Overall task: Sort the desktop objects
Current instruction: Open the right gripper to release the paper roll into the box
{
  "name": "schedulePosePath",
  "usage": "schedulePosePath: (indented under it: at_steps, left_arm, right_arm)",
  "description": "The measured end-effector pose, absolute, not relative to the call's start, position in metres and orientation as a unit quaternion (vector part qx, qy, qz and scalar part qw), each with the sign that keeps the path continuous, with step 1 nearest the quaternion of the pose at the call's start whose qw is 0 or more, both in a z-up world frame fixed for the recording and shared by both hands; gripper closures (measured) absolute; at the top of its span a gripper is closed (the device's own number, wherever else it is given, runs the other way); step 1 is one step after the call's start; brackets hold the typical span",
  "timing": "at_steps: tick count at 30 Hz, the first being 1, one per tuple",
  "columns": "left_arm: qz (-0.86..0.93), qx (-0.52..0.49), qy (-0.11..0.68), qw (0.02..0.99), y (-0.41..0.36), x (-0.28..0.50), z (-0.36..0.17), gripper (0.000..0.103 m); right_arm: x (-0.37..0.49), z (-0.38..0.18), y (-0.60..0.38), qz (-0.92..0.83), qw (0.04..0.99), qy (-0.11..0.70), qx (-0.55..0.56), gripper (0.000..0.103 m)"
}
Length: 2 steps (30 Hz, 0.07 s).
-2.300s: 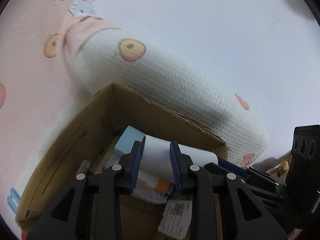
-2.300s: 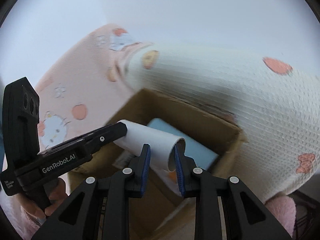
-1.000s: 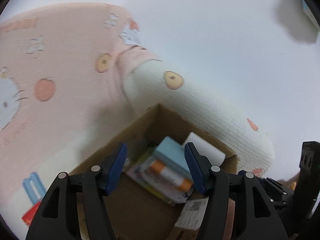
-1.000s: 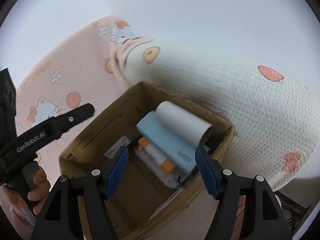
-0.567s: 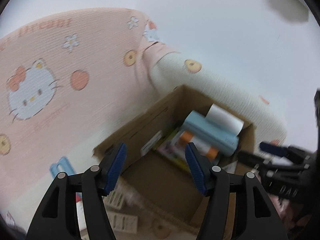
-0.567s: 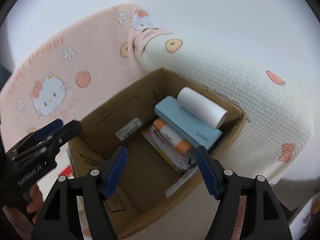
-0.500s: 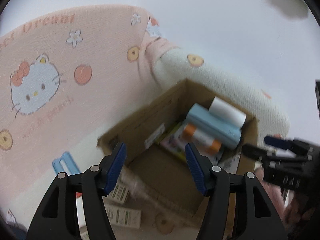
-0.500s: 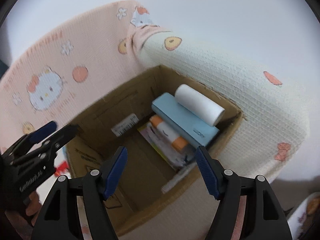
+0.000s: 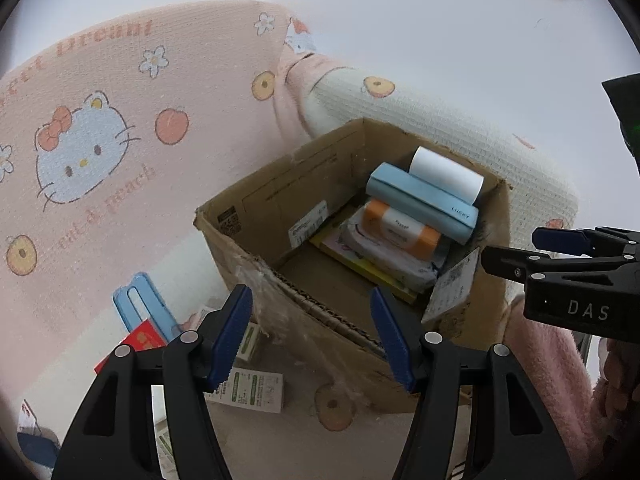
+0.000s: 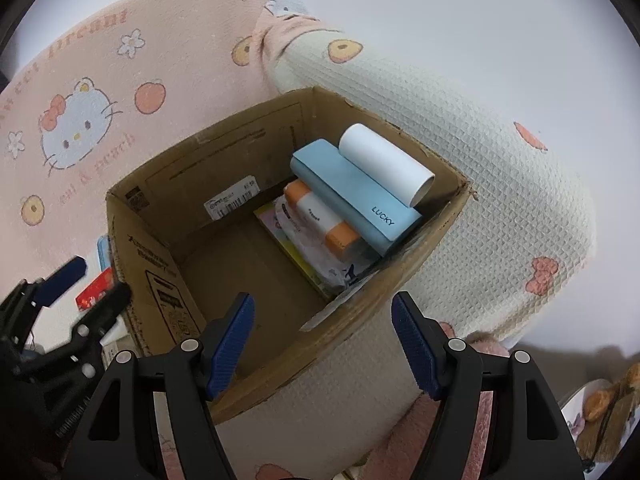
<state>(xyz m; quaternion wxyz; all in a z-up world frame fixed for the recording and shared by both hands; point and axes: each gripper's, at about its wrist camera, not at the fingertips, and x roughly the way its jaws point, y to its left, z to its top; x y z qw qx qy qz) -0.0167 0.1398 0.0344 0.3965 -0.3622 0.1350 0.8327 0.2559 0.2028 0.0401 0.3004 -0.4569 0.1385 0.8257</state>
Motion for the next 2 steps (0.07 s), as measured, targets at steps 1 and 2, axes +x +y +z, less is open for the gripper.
schedulePosePath:
  at_steps: [1, 2]
  left_arm:
    - [0.834, -0.358, 0.134, 0.399, 0.1394, -0.0149, 0.0364, 0.037]
    - [0.834, -0.356, 0.134, 0.399, 0.1395, -0.0138, 0.037, 0.037]
  right_arm:
    - [0.2573, 0.0423, 0.2021, 0.828, 0.3, 0.137, -0.454, 0.034]
    - [0.2576, 0.0432, 0.2023, 0.829, 0.3, 0.136, -0.453, 0.034]
